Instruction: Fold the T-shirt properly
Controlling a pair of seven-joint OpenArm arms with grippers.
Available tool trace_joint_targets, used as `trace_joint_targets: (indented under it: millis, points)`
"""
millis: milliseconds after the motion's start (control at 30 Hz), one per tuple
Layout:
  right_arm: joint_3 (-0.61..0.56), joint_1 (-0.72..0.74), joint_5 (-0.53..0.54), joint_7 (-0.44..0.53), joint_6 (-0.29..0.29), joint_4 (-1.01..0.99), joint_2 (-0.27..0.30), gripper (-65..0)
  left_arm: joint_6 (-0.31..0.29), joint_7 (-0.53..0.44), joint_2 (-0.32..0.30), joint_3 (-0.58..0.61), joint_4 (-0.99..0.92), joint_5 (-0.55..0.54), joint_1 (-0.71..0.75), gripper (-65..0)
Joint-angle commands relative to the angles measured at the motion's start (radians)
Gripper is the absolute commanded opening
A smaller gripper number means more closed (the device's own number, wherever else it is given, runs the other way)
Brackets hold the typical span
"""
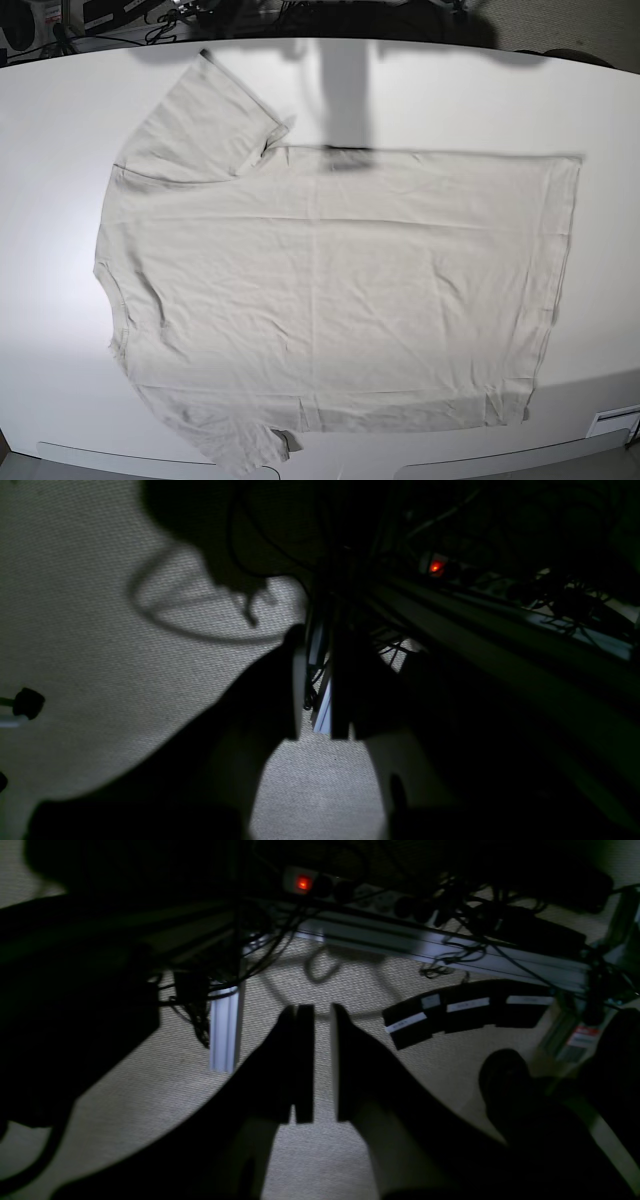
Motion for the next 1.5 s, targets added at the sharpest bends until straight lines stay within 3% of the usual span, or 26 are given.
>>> trace_joint_targets:
  millis: [0,333,633,867,1033,1233,1367,1467]
  points:
    - [0.0,-0.003,0.001,0.004,0.006,0.005,0.011,-57.8,-0.005,-0.013,-0.006,-0.002,0.002,0.005,0.013,-55.3]
    - [0.0,-0.034,0.0,0.018,0.018,0.005,0.031,-57.8,-0.005,-0.081,-0.026,-0.002,0.002,0.005,0.054,-55.3]
    - [0.0,-0.063,-0.003,0.034,0.018,0.006,0.039,-57.8,-0.005,-0.08,-0.03,-0.002,0.064,0.0,0.128,-55.3]
    - [0.0,-0.124,-0.005,0.165,0.086,0.008,0.089,-57.8,-0.008,-0.08,-0.03,-0.002,0.228,-0.111,0.256,-55.3]
    - [0.0,-0.172,-0.06,0.17,0.088,0.048,0.105,-57.8,-0.098,-0.075,-0.03,-0.002,0.373,-0.111,0.357,-55.3]
    - [0.0,-0.291,-0.06,0.169,0.112,0.209,0.111,-57.8,-0.111,-0.061,-0.03,-0.002,0.546,-0.111,0.488,-55.3]
    - [0.0,-0.401,-0.06,0.169,0.144,0.364,0.111,-57.8,-0.185,-0.061,-0.03,-0.002,0.672,-0.111,0.57,-55.3]
    - [0.0,-0.488,-0.06,0.168,0.153,0.486,0.116,-57.8,-0.191,-0.053,-0.031,-0.002,0.763,-0.112,0.63,-55.3]
